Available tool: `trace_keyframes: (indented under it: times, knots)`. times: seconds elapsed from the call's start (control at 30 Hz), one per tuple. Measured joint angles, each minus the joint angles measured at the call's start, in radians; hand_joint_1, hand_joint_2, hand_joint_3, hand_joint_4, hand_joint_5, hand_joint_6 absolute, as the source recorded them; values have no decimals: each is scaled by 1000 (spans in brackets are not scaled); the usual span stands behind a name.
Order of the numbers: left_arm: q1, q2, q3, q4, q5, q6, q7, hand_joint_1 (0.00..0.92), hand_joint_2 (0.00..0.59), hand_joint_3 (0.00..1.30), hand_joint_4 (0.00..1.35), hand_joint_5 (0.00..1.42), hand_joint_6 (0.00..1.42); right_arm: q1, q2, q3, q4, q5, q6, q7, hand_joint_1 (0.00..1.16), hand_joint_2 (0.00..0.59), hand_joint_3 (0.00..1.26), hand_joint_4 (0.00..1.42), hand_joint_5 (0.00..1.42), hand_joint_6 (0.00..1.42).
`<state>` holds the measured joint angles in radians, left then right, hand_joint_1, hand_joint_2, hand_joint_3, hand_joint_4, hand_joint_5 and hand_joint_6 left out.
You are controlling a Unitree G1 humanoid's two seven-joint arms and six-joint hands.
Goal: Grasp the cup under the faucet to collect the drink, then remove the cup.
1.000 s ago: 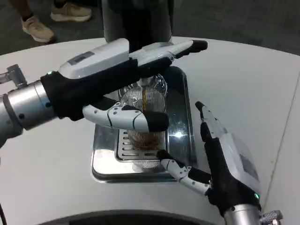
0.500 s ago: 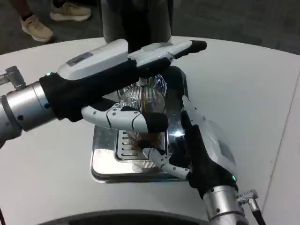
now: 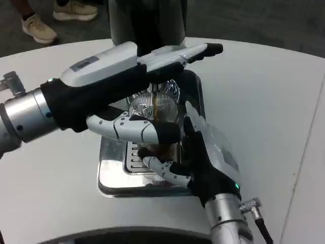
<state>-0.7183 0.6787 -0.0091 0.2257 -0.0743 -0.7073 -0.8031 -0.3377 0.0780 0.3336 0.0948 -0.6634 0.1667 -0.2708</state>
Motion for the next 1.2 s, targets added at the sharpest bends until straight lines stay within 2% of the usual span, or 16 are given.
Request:
trace_keyframes:
  times: [0.13, 0.4, 1.2]
  knots:
    - [0, 4, 0, -1, -1, 0, 1, 0, 117, 0, 0, 45, 0, -29, 11, -6, 28, 17, -1, -21, 652, 191, 0, 0, 0, 32]
    - [0, 4, 0, 0, -5, 0, 2, 0, 161, 0, 0, 46, 0, -76, 33, -12, 79, 60, -12, -43, 666, 191, 0, 0, 0, 35]
    - [0, 5, 0, 19, -30, 0, 2, 0, 184, 0, 0, 58, 0, -160, 27, -33, 242, 143, -97, -129, 681, 188, 0, 0, 0, 77]
